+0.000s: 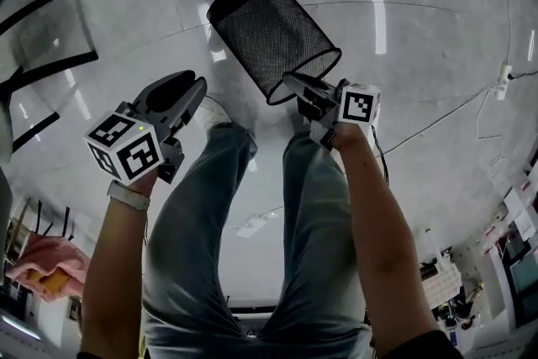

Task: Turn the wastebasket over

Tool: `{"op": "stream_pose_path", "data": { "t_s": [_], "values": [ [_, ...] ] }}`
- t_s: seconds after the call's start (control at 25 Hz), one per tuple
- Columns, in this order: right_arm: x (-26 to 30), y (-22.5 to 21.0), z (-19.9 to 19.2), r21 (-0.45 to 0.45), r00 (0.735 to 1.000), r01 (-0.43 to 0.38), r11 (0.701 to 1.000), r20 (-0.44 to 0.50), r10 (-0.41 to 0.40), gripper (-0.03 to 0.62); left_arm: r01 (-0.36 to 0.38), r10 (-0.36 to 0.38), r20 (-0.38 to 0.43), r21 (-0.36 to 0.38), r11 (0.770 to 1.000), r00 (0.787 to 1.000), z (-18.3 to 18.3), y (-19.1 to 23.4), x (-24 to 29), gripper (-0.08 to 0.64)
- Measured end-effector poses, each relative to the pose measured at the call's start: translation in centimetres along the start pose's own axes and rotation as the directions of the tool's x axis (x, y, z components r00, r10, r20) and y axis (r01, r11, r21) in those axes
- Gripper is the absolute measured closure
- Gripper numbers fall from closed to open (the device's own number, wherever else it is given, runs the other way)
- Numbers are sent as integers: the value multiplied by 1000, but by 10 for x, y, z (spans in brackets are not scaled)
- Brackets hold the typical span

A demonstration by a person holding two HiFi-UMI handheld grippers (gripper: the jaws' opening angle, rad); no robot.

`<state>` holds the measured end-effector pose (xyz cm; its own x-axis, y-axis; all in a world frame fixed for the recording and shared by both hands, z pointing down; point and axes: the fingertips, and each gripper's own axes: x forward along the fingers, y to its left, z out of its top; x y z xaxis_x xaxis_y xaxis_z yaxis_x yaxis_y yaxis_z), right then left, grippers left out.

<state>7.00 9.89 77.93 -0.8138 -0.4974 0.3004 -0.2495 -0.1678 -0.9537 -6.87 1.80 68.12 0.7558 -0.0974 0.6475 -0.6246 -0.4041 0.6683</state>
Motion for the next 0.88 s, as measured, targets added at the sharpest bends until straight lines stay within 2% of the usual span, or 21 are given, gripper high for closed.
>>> {"op": "stream_pose_path", "data": {
  "t_s": [0.12, 0.24, 0.36, 0.44, 0.6, 0.76, 0.84, 0.88],
  "values": [
    [-9, -7, -20, -46, 986, -22, 999, -166, 15, 583, -35, 37, -77, 30, 999, 996, -16, 35, 28, 352],
    [-15, -16, -41, -87, 947, -50, 995, -321, 19, 583, -59, 69, -118, 80, 995, 991, -28, 64, 53, 280],
    [-20, -23, -59, -134, 894, -70, 989, -448, 3, 584, -59, 65, -143, 45, 997, 988, -43, 81, 73, 247],
    [-22, -27, -67, -176, 869, -74, 982, -494, -23, 583, -46, 46, -171, 6, 999, 984, -57, 85, 85, 240],
    [-22, -33, -67, -271, 856, -40, 962, -506, -106, 578, -71, 71, -225, 7, 997, 972, -82, 91, 101, 239],
    [-21, -36, -63, -319, 864, 45, 947, -463, -198, 558, -93, 76, -198, -77, 993, 977, -90, 96, 102, 230],
    [-25, -44, -55, -331, 866, 154, 931, -408, -288, 462, -97, 77, -198, -91, 991, 977, -89, 96, 104, 230],
    [-29, -49, -51, -335, 863, 219, 916, -373, -342, 436, -100, 80, -201, -91, 991, 976, -88, 96, 105, 230]
  ]
}}
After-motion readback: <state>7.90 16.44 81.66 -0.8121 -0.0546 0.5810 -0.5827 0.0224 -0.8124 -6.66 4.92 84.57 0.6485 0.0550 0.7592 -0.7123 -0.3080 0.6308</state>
